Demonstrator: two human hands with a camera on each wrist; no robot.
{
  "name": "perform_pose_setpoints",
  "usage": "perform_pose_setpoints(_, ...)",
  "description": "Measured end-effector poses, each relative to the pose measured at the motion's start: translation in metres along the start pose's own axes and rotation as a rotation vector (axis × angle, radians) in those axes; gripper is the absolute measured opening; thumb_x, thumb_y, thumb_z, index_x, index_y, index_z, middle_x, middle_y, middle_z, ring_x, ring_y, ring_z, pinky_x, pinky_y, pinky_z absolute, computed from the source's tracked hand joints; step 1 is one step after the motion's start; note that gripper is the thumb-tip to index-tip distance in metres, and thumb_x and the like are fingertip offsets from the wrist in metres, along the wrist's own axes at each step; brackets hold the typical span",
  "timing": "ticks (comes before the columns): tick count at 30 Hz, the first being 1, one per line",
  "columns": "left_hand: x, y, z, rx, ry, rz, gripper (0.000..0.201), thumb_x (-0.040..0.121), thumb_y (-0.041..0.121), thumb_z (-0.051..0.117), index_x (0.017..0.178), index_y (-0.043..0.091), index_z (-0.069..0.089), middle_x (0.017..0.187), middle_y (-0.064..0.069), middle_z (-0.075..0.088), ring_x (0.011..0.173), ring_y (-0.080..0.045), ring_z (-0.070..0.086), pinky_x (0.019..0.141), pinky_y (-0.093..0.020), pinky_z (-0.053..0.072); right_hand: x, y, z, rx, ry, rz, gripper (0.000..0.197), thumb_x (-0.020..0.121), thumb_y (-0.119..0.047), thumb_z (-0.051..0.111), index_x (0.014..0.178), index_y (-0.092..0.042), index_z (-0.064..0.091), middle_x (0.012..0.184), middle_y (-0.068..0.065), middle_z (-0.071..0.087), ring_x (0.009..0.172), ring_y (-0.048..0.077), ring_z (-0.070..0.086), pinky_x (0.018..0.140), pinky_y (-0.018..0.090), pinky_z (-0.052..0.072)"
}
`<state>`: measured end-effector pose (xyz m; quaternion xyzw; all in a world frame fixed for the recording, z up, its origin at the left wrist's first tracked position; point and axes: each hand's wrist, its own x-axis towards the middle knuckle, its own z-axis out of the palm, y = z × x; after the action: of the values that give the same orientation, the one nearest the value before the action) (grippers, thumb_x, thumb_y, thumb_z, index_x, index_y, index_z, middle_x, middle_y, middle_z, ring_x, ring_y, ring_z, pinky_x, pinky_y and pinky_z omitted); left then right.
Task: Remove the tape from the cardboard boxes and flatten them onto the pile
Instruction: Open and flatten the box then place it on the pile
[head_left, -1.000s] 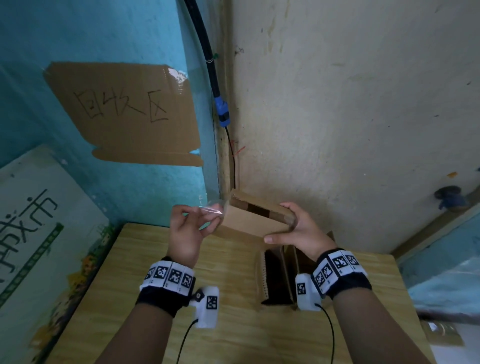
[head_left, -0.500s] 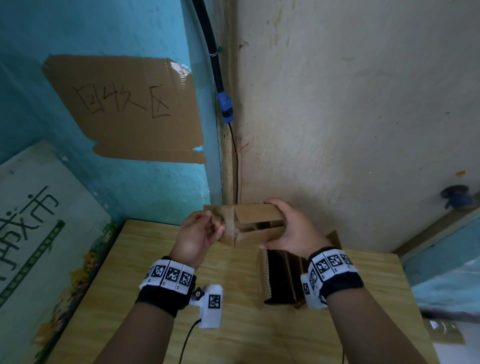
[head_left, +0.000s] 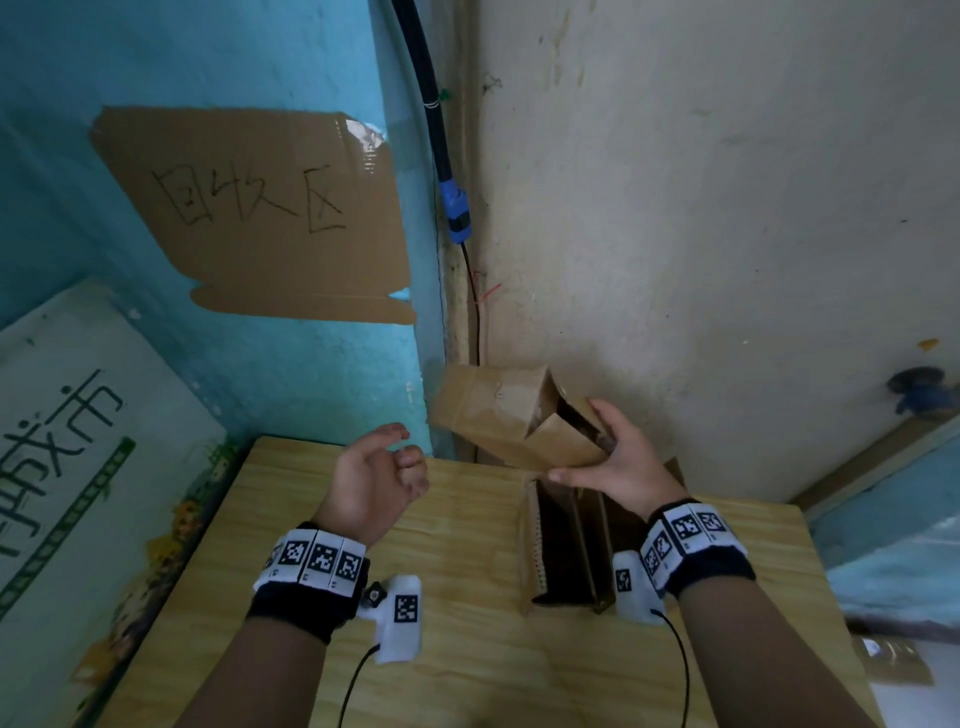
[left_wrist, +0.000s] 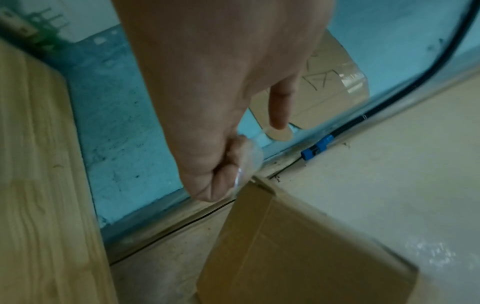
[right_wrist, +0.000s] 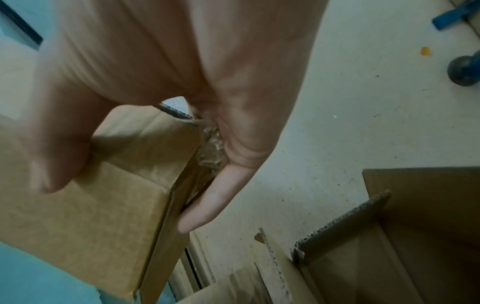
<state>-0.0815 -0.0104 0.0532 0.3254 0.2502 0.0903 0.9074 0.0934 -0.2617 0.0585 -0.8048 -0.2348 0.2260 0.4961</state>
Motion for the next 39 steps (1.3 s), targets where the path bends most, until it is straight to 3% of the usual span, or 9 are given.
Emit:
perform_pose_setpoints(5,0.002,-0.017,0.003,0.218,-0.021,0.064,0.053,0.056,0.028,0.092,0.093,0.016,0.055,0.070,0.000,0.043,0.064,-0.016,0.045,0.068,-0.029,0.046,-0.001,-0.003,0.006,0.027,-0.026,-0.011,0.096,0.061,-0.021,0.098,0.142,-0.034,0.049,0.126,-0.017,0.063,0.116,0.001,0.058,0.090,0.026,0.053)
perform_pose_setpoints(11,0.005,-0.030,0.006,0.839,0.085,0.065,0.084,0.059,0.022,0.090,0.132,0.033,0.049,0.093,-0.002,0.048,0.094,-0.017,0.050,0.086,-0.032,0.041,-0.004,-0.009,0.012,0.095,-0.079,-0.005,0.094,0.061,-0.032,0.097,0.143,-0.033,0.050,0.126,-0.014,0.066,0.114,0.003,0.062,0.083,0.024,0.057)
perform_pose_setpoints(17,0.005,-0.038,0.009,0.802,0.132,0.080,0.101,0.059,0.039,0.094,0.143,0.034,0.038,0.131,0.005,0.052,0.121,-0.022,0.055,0.096,-0.043,0.050,-0.007,-0.011,0.015,0.113,-0.164,0.042,0.065,0.071,-0.033,0.091,0.125,-0.038,0.056,0.116,-0.016,0.068,0.107,0.000,0.063,0.086,0.029,0.059)
perform_pose_setpoints(20,0.000,-0.035,0.009,0.764,0.062,0.090,0.076,0.068,0.035,0.088,0.133,0.036,0.049,0.121,0.011,0.065,0.109,-0.018,0.064,0.074,-0.033,0.049,-0.010,-0.009,0.015,0.153,-0.237,0.079,0.054,0.075,-0.034,0.088,0.121,-0.035,0.061,0.108,-0.014,0.071,0.092,-0.003,0.067,0.070,0.018,0.055)
perform_pose_setpoints(24,0.000,-0.028,0.003,0.678,0.009,0.116,0.069,0.060,0.041,0.082,0.120,0.017,0.059,0.080,0.006,0.065,0.052,-0.008,0.048,0.045,-0.021,0.030,-0.012,0.000,0.009,0.243,-0.270,0.135,0.066,0.065,-0.056,0.083,0.122,-0.026,0.067,0.099,-0.005,0.075,0.077,0.013,0.060,0.063,0.021,0.045)
perform_pose_setpoints(28,0.003,-0.028,0.004,0.646,0.047,0.125,0.051,0.060,0.048,0.078,0.093,0.012,0.063,0.058,0.006,0.049,0.043,-0.008,0.031,0.041,-0.018,0.018,-0.012,0.003,0.009,0.345,-0.256,0.145,0.076,0.065,-0.069,0.081,0.120,-0.018,0.068,0.088,0.001,0.072,0.063,0.014,0.048,0.057,0.021,0.038)
perform_pose_setpoints(31,0.007,-0.030,-0.003,0.546,0.123,0.060,0.042,0.068,0.051,0.075,0.075,0.014,0.057,0.057,0.002,0.038,0.037,-0.008,0.025,0.041,-0.016,0.015,-0.010,0.000,0.010,0.433,-0.215,0.080,0.059,0.084,-0.053,0.075,0.119,-0.007,0.067,0.094,0.012,0.076,0.053,0.010,0.039,0.050,0.019,0.032)
perform_pose_setpoints(36,0.006,-0.036,-0.013,0.312,0.149,0.090,0.017,0.087,0.027,0.070,0.091,0.012,0.063,0.060,0.002,0.046,0.033,-0.005,0.024,0.036,-0.015,0.017,-0.006,-0.002,0.015,0.263,-0.203,0.071,0.041,0.084,-0.044,0.077,0.112,-0.014,0.075,0.093,0.020,0.072,0.055,0.008,0.045,0.051,0.018,0.038)
perform_pose_setpoints(39,0.004,-0.035,-0.010,0.158,0.119,0.070,0.012,0.090,0.020,0.062,0.084,0.012,0.056,0.047,0.005,0.037,0.029,-0.004,0.023,0.036,-0.017,0.013,-0.006,0.001,0.024,0.154,-0.229,0.105,0.031,0.086,-0.035,0.079,0.103,-0.008,0.075,0.074,0.005,0.062,0.053,0.006,0.048,0.052,0.020,0.040)
